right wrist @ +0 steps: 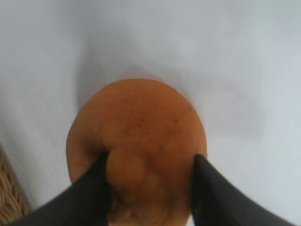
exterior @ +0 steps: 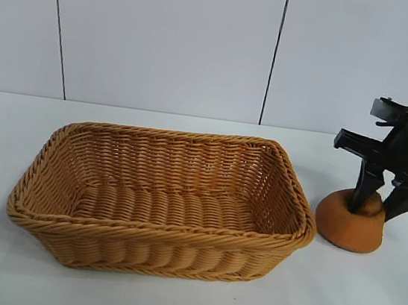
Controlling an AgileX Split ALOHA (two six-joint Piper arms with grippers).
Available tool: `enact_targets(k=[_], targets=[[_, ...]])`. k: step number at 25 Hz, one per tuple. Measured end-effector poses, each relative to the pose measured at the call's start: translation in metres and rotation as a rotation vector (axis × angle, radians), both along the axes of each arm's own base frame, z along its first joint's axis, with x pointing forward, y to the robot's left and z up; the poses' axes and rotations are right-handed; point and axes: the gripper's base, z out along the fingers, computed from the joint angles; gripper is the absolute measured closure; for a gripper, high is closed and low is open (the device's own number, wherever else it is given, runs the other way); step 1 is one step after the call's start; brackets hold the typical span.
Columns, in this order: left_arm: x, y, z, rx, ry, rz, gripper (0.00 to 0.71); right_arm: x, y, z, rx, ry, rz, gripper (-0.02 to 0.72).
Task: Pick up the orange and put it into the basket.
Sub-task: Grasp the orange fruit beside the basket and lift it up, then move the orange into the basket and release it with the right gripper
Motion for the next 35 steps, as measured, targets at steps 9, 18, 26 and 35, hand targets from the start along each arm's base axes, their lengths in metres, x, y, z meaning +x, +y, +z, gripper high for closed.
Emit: enact_targets(k=[9,18,26,35], targets=[[0.000,0.000,0.000,0.000,0.000,0.000,0.153,-0.005,0.000,0.021,0.002,-0.016,0.071,0.675],[0.000,0.000,0.000,0.000,0.000,0.000,0.153,-0.008,0.002,0.131,0.016,-0.203,0.120,0.675],[0.000,0.000,0.000,0.000,0.000,0.000,0.153,-0.012,0.044,0.167,0.028,-0.269,0.251,0.675],[0.000,0.000,0.000,0.000,0.000,0.000,0.153,-0.045,0.169,0.159,0.104,-0.335,0.488,0.675]])
